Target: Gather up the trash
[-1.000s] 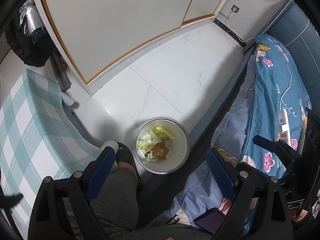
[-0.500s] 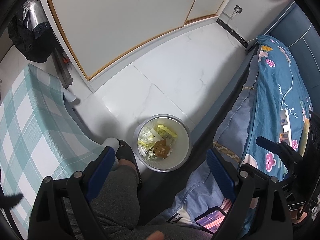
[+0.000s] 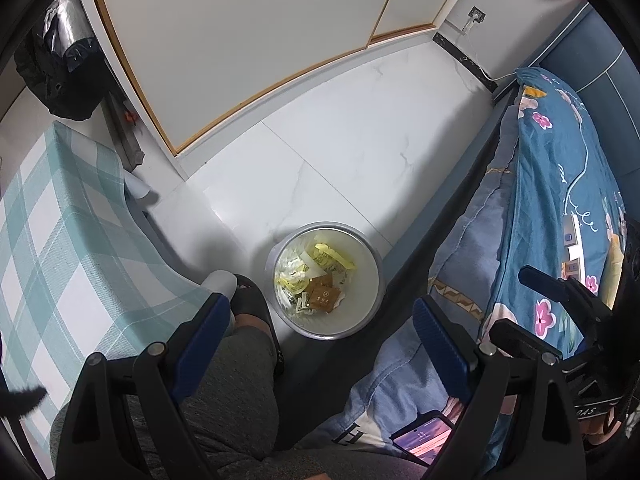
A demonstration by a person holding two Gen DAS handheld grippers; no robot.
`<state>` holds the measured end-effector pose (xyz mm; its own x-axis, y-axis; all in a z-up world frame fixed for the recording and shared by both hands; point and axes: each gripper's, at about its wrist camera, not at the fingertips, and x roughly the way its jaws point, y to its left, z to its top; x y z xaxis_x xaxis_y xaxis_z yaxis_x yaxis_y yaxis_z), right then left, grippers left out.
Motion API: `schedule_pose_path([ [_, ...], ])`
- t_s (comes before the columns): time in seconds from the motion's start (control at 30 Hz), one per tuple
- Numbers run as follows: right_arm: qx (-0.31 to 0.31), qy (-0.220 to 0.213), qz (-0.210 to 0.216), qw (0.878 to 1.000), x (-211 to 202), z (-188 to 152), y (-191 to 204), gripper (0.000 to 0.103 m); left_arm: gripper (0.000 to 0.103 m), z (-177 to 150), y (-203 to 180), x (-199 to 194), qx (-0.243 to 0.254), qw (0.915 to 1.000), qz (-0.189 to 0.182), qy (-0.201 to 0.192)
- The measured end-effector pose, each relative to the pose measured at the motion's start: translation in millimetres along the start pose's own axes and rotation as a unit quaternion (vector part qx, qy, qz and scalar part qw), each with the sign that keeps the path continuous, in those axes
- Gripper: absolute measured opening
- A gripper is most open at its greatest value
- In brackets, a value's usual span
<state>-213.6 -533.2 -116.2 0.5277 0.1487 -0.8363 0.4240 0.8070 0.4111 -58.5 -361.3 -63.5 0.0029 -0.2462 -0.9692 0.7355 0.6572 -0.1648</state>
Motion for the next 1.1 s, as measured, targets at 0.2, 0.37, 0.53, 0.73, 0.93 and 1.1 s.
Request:
schedule_pose_path([
  [0.2, -0.001, 0.002, 0.001, 1.0, 1.2, 0.4, 0.1, 0.101, 0.091, 0.0, -1.2, -0.6, 0.004, 1.0, 0.001, -0.001],
  [0.37, 0.0, 0.002, 0.001, 1.0, 1.7, 0.7, 0.2, 0.101, 0.091, 0.7, -3.8, -1.2, 0.009, 1.0, 0.003, -0.002],
  [0.53, -0.003, 0.0, 0.002, 1.0, 1.0, 1.7, -0.3, 0.101, 0.091, -0.2, -3.8, 0.4, 0.011, 0.9999, 0.001, 0.002],
  [0.73, -0.003, -0.001, 0.0, 1.0, 1.9, 2.3, -0.2, 0.101, 0.091, -1.3, -3.0, 0.2, 0.007, 1.0, 0.005, 0.0],
  [0.93, -0.002, 0.0, 0.0, 1.0, 3.1, 3.7, 0.5, 0.101, 0.091, -1.8, -1.7, 0.2, 0.006, 1.0, 0.003, -0.001],
  [1.1, -0.002, 0.0, -0.001, 1.0, 3.3, 3.9, 1.5, 0.101, 0.091, -1.1, 0.9, -3.3, 0.006, 0.9999, 0.002, -0.014],
])
